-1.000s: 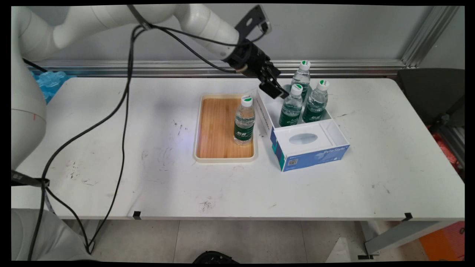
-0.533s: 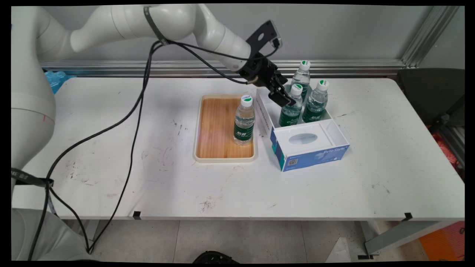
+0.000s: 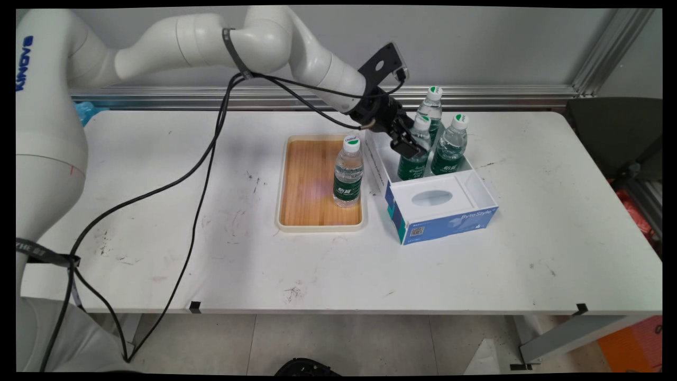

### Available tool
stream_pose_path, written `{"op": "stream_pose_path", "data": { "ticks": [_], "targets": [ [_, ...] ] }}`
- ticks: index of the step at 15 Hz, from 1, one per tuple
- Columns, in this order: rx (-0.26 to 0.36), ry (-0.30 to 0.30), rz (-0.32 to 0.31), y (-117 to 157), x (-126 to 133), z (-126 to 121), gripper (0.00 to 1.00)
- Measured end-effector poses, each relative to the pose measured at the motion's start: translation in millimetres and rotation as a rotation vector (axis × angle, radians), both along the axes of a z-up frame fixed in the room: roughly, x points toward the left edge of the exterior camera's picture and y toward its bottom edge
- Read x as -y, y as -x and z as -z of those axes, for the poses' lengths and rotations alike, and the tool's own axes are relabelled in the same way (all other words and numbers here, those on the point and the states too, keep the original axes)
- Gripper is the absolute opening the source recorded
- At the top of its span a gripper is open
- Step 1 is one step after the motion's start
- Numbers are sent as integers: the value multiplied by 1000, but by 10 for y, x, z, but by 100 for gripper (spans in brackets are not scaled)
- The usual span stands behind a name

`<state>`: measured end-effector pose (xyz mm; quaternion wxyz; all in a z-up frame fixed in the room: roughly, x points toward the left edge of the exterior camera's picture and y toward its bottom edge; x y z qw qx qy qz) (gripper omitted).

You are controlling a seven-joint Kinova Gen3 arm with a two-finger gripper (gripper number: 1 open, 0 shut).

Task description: Pick up the green bottle from the white box, then place the picked object on the tray

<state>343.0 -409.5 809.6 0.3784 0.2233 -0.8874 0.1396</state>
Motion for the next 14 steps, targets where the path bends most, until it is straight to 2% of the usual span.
{"op": "stream_pose_path", "data": {
  "ticks": [8,14],
  "targets": [
    [-18,-7,-5,66,10,87,0],
    [-16,-3,-1,68,36,-54,0]
  ]
}}
